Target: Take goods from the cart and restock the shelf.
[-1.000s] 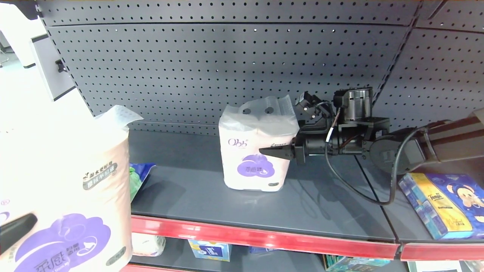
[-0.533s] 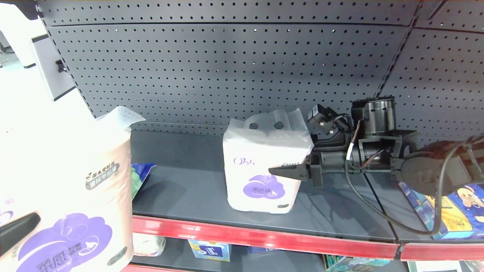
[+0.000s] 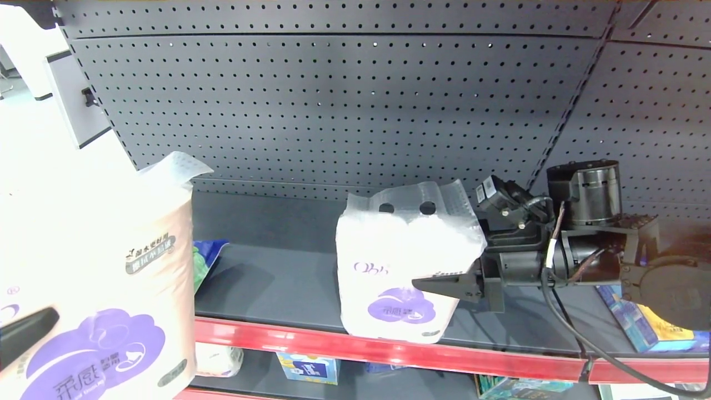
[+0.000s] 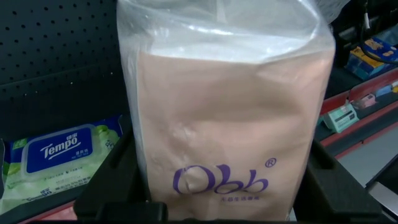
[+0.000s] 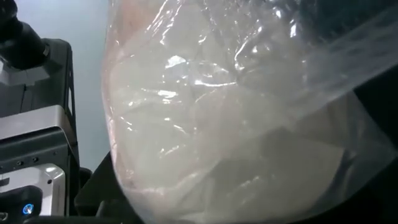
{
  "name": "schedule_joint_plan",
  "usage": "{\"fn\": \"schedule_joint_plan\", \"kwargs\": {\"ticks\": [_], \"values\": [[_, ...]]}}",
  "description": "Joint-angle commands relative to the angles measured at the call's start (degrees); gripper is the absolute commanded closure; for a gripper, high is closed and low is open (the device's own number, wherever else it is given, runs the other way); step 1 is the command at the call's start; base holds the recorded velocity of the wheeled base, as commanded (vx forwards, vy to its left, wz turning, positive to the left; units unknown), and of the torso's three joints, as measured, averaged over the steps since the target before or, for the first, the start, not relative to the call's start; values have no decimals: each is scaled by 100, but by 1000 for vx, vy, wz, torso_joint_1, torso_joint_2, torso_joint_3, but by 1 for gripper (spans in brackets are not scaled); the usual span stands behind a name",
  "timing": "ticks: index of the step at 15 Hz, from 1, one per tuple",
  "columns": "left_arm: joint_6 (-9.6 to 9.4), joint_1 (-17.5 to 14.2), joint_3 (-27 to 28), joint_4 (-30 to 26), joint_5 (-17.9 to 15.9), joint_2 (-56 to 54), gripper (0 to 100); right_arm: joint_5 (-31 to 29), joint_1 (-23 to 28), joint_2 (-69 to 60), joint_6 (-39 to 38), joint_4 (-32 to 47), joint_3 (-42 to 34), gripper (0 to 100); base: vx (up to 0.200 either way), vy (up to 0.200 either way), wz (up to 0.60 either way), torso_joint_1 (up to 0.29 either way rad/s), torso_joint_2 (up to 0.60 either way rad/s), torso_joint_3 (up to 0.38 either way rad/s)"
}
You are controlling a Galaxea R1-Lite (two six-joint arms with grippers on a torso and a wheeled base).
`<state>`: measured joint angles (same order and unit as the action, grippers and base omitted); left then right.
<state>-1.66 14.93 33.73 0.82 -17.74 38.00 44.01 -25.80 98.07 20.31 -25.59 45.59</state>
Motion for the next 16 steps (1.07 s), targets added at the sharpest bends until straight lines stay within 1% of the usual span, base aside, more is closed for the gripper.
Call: {"fn": "schedule_joint_plan", "kwargs": {"ticks": [1, 7, 8, 13, 16], "values": [[-1, 1, 11, -3, -2, -3, 100, 11, -4, -51, 8, 10, -33, 100, 0, 0, 0, 0, 0, 0], [-1, 1, 11, -3, 7, -3, 100, -33, 4, -25, 210, 1, -147, 100, 0, 0, 0, 0, 0, 0], [-1, 1, 2, 6, -2, -3, 100, -33, 13, -16, 245, 1, -156, 0, 0, 0, 0, 0, 0, 0], [-1, 1, 2, -3, -2, 15, 100, -103, 75, -218, 193, 10, -165, 0, 0, 0, 0, 0, 0, 0], [-1, 1, 11, 6, -2, 23, 100, -314, 189, -649, 175, 19, -472, 0, 0, 0, 0, 0, 0, 0]]}}
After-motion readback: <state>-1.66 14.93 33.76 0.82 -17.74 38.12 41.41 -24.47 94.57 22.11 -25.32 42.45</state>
